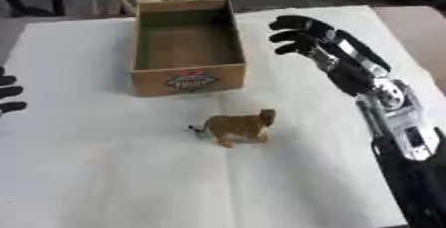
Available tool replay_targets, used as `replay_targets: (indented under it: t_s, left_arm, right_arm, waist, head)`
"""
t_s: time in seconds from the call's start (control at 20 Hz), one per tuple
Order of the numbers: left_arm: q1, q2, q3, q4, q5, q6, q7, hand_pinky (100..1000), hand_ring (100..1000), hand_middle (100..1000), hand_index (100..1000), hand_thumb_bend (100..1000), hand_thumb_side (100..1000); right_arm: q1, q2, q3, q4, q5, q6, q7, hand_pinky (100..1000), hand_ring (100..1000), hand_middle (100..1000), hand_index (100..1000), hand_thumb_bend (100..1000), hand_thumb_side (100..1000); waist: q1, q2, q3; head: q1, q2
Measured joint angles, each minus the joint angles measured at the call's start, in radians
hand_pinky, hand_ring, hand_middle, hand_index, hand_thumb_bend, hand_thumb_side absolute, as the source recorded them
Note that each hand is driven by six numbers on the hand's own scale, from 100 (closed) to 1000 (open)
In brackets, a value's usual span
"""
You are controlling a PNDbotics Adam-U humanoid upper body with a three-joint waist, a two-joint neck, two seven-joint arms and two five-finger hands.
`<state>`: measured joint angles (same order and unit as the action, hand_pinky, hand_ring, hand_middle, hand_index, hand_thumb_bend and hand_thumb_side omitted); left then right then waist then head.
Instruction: Pick up objects on the table and place them in the box.
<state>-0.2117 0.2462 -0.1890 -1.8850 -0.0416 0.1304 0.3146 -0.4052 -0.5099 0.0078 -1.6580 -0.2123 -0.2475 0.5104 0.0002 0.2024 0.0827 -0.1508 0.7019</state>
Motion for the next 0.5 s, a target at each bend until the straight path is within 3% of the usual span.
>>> replay_targets:
  t_s: [0.5]
  left_arm:
    - [0.001,0.000,-0.001,0.000,0.000,0.000,-0.003,670,732,683,804,100,814]
  right_arm:
    - [-0.071,-0.041,0.094,0.055,0.049,-0.045,0.061,808,868,868,932,100,818]
  waist:
    - [-0.003,-0.001,0.007]
  head:
    - [-0.002,-0.001]
